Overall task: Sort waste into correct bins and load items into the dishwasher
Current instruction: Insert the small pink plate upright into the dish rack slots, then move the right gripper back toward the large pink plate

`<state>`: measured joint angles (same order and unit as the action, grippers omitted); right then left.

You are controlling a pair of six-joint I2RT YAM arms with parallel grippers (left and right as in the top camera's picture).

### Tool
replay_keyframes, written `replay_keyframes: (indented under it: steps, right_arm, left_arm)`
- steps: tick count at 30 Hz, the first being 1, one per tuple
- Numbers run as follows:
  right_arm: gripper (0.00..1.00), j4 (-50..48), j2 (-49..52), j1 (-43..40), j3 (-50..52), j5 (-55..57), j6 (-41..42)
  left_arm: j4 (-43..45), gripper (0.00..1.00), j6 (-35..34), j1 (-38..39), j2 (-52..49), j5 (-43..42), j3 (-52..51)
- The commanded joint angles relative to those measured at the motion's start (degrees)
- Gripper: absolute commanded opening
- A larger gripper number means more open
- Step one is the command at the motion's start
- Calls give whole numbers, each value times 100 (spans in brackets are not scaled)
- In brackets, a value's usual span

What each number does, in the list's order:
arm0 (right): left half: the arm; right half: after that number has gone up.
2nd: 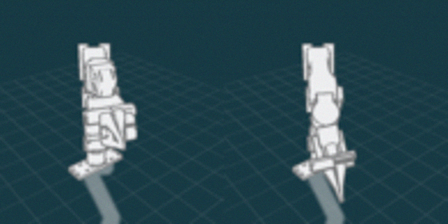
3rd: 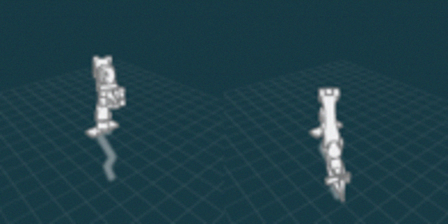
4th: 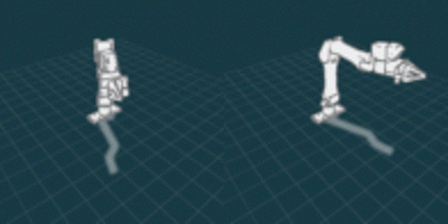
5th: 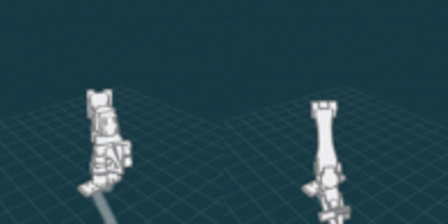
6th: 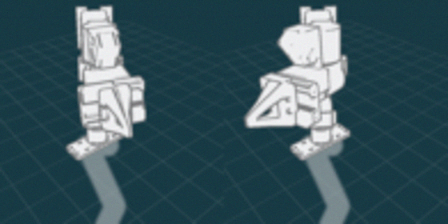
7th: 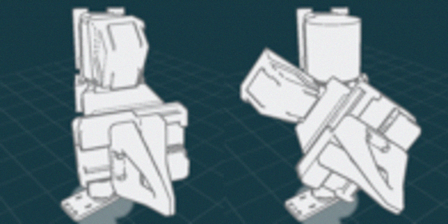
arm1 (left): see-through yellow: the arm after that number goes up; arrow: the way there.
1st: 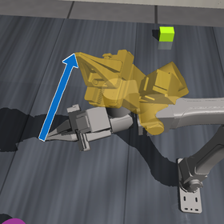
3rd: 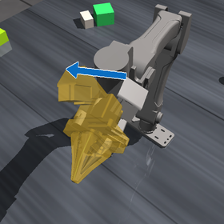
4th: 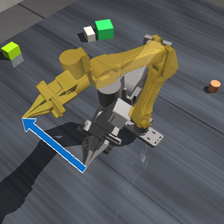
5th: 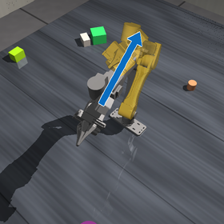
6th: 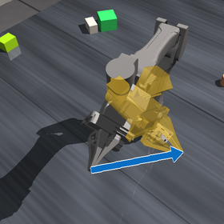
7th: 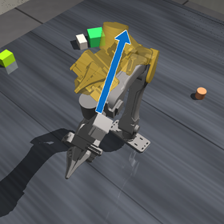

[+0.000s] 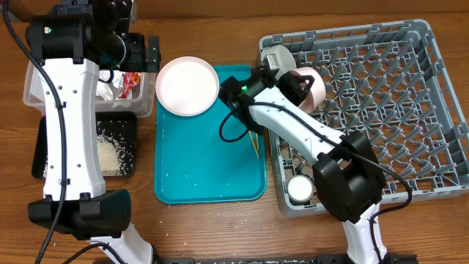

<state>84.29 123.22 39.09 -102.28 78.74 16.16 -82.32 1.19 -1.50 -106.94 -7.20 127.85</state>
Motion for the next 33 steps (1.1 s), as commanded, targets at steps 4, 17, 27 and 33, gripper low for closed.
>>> replay_keyframes:
  steps: [4, 17, 27, 33]
  right_arm:
    - [4, 289, 35, 39, 33, -426, 232]
    - [20, 625, 35, 748, 33, -546, 293]
    - [100, 647, 33, 1115, 0, -684, 293]
    - [100, 111, 24, 887, -575, -1486, 295]
  left_arm:
    - [7, 100, -9, 42, 33, 17, 55]
    - [4, 100, -9, 42, 33, 17, 55]
    - [4, 100, -9, 42, 33, 17, 55]
    - [7, 100, -11, 37, 35, 17, 55]
